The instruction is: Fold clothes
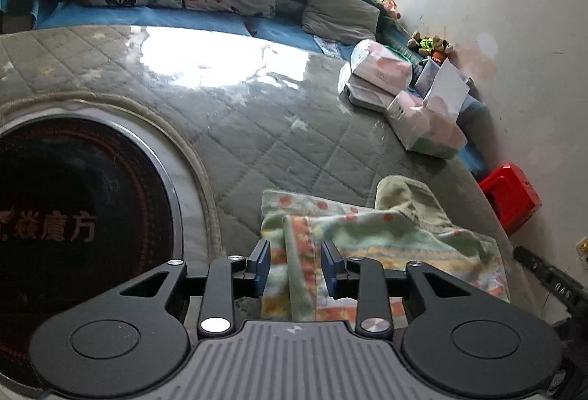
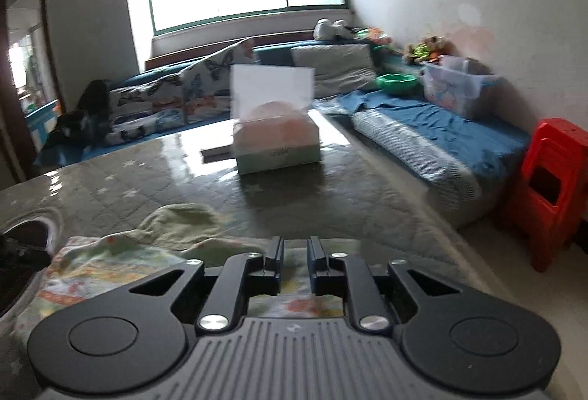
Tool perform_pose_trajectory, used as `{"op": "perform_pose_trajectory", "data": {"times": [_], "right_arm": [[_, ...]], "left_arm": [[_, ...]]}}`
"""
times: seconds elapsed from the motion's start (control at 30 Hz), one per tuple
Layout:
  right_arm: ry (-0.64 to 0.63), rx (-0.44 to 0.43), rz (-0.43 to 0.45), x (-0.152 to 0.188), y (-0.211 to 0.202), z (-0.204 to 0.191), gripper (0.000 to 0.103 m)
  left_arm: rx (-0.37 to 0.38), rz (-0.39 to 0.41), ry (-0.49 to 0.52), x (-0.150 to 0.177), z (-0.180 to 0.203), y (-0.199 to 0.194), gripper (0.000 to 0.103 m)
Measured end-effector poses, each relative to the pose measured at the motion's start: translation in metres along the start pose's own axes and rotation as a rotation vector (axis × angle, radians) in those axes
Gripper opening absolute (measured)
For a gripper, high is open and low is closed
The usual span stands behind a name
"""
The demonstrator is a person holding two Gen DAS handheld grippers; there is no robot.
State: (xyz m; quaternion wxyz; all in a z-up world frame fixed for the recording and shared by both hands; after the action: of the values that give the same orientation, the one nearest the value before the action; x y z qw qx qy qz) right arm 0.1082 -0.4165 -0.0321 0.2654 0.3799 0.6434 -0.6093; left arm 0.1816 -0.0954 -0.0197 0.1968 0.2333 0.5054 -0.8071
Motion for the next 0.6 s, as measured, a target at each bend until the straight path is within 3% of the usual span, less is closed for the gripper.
{"op": "perform_pose_trajectory", "data": {"times": [0.23, 0.6], "right_arm": [[-0.012, -0.101, -0.059, 0.002, 0.03, -0.028, 0.023], [-0.027, -0.092, -0.081, 0.002, 0.054, -0.033, 0.031]], "left_arm": [[0.07, -0.014, 0.049, -0.001, 0.028, 0.01, 0.031], [0.141, -0.038, 0.091, -0.008, 0.063, 0.043, 0.031]]}}
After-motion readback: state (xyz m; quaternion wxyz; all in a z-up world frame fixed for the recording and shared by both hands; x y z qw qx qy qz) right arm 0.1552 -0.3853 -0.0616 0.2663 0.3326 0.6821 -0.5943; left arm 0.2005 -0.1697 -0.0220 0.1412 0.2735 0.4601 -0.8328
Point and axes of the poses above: each gripper's, at about its wrist camera, not at the fingertips, and y roughly the way its jaws point, z to its right, x to its underside, the point moved 1 cm from there along y, roughly the way its jaws point, and after that the axes turned 2 degrees about -z, right-handed, at the moved point
